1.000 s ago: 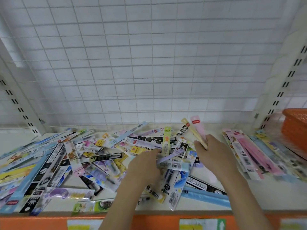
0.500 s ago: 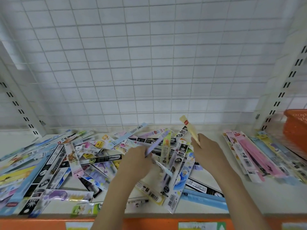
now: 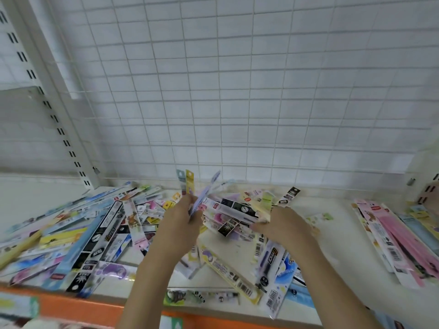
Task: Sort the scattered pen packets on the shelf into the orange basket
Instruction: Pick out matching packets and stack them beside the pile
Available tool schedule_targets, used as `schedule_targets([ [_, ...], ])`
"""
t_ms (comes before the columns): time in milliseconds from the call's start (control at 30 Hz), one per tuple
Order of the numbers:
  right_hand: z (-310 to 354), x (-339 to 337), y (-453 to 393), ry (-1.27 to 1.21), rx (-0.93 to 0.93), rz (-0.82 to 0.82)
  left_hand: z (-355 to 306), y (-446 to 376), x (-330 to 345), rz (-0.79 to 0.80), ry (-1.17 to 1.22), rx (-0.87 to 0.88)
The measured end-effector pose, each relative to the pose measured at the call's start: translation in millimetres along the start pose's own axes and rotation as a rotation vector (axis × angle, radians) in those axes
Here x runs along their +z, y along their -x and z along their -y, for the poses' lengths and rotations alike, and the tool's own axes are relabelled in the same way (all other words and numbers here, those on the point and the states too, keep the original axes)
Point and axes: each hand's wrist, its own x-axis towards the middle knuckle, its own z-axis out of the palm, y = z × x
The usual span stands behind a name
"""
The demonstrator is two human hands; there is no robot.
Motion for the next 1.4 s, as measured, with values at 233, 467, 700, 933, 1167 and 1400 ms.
schedule_targets([
  [233,1,-18,-2,-0.195,-0.065,-0.123,2,-3,5,0.035,-0.005,0.074],
  [467,-23,-52,15,-0.502,-0.095,-0.449,-8,-8,33,0.124,0.097,0.067],
  [700,-61,-57,31,-0.384,0.105,-0.435,-26,-4,54,0.252,-0.060,0.069],
  [933,-86,-49,46,-0.549,0.048,-0.579,-45,1,78,0.324,-0.073,0.056],
  [1167,-108,-31,58,-0.594,0.067,-0.665,-61,8,101,0.255,-0.229,0.127],
  [1400,-118,-24,71,-0.556,0.145,-0.586,-74,14,127,0.328,-0.276,0.165],
])
